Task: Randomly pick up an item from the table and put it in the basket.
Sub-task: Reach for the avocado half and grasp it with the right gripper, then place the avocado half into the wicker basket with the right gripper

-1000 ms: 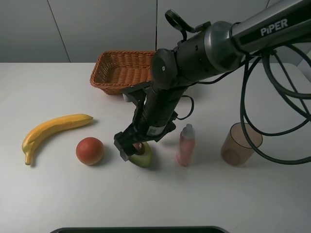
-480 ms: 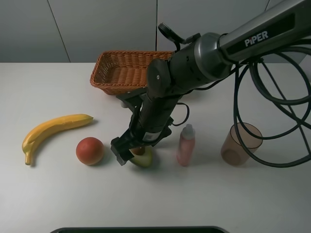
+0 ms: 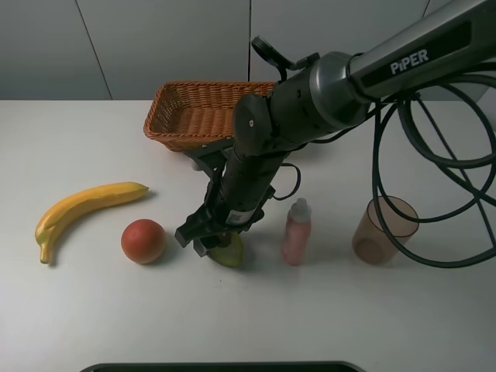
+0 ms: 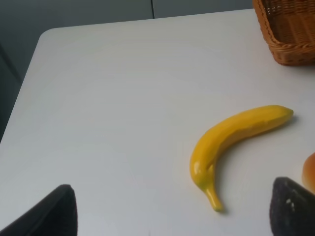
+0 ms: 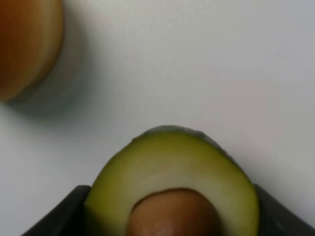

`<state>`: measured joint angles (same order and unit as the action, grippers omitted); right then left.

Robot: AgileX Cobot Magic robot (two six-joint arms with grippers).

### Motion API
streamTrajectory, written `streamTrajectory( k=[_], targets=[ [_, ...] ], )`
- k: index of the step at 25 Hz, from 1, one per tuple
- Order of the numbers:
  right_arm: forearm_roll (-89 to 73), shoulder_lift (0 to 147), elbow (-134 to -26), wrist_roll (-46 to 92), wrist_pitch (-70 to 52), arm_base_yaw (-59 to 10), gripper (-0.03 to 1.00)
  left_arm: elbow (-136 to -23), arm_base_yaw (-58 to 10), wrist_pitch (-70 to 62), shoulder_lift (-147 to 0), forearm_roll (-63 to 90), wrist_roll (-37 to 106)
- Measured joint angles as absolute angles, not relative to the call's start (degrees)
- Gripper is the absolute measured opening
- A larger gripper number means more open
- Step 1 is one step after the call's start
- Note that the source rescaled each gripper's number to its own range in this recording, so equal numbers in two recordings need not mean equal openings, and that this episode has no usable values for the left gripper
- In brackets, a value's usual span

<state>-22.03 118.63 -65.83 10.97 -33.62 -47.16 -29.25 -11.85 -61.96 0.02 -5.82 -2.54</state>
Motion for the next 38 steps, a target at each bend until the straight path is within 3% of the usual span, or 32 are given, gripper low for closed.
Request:
streamTrajectory(
  k=[10, 17, 27, 38],
  targets=[
    [-14.7, 107.7, -67.5, 10.8, -33.7, -46.8, 0.01, -29.2, -11.9, -62.0, 0.0, -5.8, -2.5],
    [-8.0, 102.6, -78.9, 10.6, -31.6, -40.7, 0.01, -29.2, -11.9, -62.0, 0.0, -5.8, -2.5],
    [-5.1, 116.0, -93.8, 10.3, -25.7, -32.6, 0.01, -29.2, -11.9, -62.0, 0.0, -5.8, -2.5],
    [-8.5, 130.8, -95.2, 10.3, -22.9, -29.8, 0.01, -29.2, -11.9, -62.0, 0.0, -5.8, -2.5]
  ],
)
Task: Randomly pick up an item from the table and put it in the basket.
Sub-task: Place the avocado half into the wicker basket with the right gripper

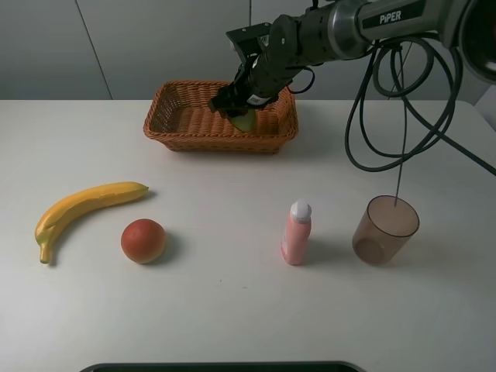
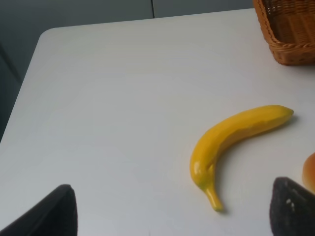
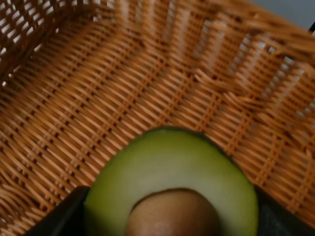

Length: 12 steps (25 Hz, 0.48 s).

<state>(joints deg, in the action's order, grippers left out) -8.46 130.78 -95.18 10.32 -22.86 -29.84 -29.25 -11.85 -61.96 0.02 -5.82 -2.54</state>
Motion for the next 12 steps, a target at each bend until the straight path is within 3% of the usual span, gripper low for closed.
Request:
streamTrajectory(
  k=[6, 7, 9, 10, 12],
  targets=[
    [-8.6, 130.8, -96.5, 10.3, -23.6, -29.8, 0.01, -29.2, -11.9, -62.0, 0.0, -5.8, -2.5],
    [-8.7, 130.8, -96.9, 10.3, -24.0, -29.8, 0.14, -29.2, -11.9, -62.0, 0.0, -5.8, -2.5],
    [-9.2, 130.8, -97.9, 10.3, -25.9, -29.8, 0.77, -29.2, -11.9, -62.0, 0.0, -5.8, -2.5],
    [-9.3, 130.8, -98.6, 10.3, -27.5, -29.8, 0.91, -29.2, -11.9, -62.0, 0.0, -5.8, -2.5],
    [-9.5, 130.5, -99.8, 10.4, -30.5, -29.8, 0.98, -29.2, -11.9, -62.0, 0.0, -5.8, -2.5]
  ],
)
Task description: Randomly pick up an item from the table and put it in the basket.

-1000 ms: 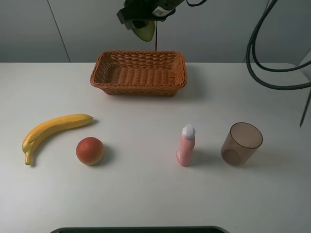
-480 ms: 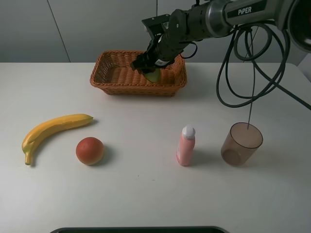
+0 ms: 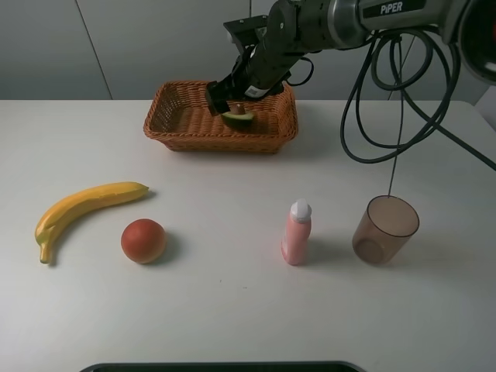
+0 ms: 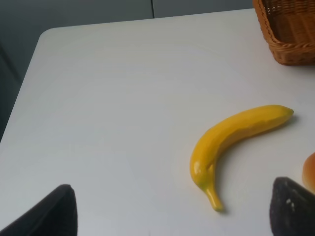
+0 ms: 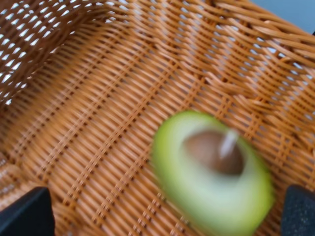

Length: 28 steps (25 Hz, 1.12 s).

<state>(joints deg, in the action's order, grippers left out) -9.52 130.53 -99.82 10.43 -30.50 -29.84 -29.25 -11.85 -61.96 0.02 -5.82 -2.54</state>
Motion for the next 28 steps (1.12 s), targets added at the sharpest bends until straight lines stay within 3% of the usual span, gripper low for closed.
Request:
streamTrajectory(
  k=[7, 16, 21, 28],
  targets=[
    [-7.7, 119.3, -100.3, 11.3, -38.8, -29.8, 0.99, -29.2, -11.9, -62.0, 0.0, -5.8, -2.5],
    [-4.3, 91.3, -97.4, 14.0, -58.2, -29.8, 0.99, -29.2, -11.9, -62.0, 0.0, -5.8, -2.5],
    [-3.7, 75.0, -87.1, 13.6, -63.0, -29.8, 0.99, -29.2, -11.9, -62.0, 0.0, -5.8, -2.5],
    [-3.7, 49.8, -64.4, 12.5, -64.9, -29.8, 0.99, -29.2, -11.9, -62.0, 0.0, -5.8, -2.7]
  ],
)
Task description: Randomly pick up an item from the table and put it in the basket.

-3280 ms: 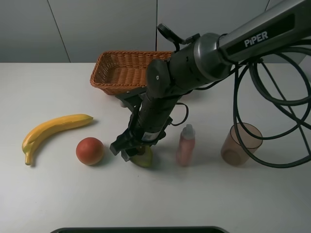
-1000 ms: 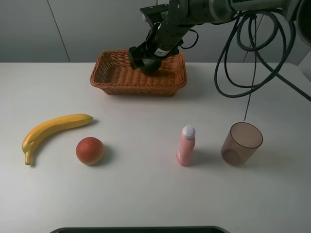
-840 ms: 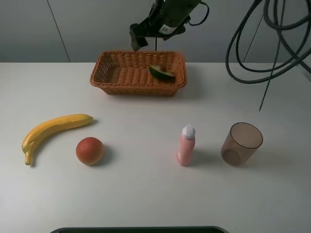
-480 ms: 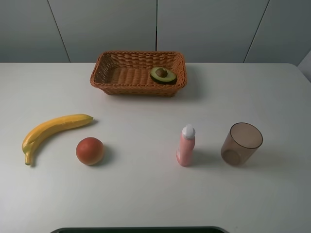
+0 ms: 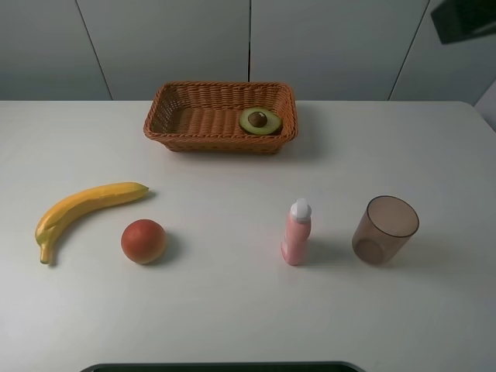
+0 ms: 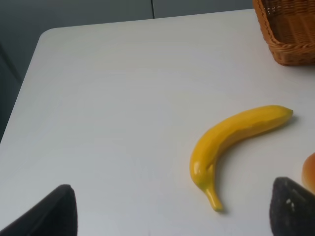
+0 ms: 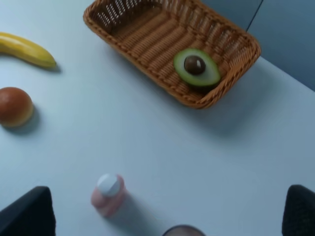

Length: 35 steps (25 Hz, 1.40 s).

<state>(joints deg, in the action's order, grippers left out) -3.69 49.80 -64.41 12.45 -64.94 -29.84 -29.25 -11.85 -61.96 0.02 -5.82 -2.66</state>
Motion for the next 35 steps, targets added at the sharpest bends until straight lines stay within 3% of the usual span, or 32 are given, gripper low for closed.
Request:
streamTrajectory(
  k=[9, 16, 32, 35],
  targets=[
    [-4.4, 18.2, -40.6, 7.4, -64.8, -29.8, 0.99, -29.2, -11.9, -62.0, 0.0, -5.8, -2.7],
    [-4.6, 2.0, -31.0, 3.9, -65.0, -29.8, 0.99, -29.2, -11.9, -62.0, 0.0, -5.8, -2.7],
    [-2.6, -0.1, -29.4, 3.4, -62.9, -29.7, 1.0, -29.2, -11.9, -62.0, 0.0, -5.8, -2.7],
    [-2.6, -0.1, -29.4, 3.4, -62.9, -25.4, 1.0, -29.2, -11.9, -62.0, 0.0, -5.8, -2.7]
  ],
)
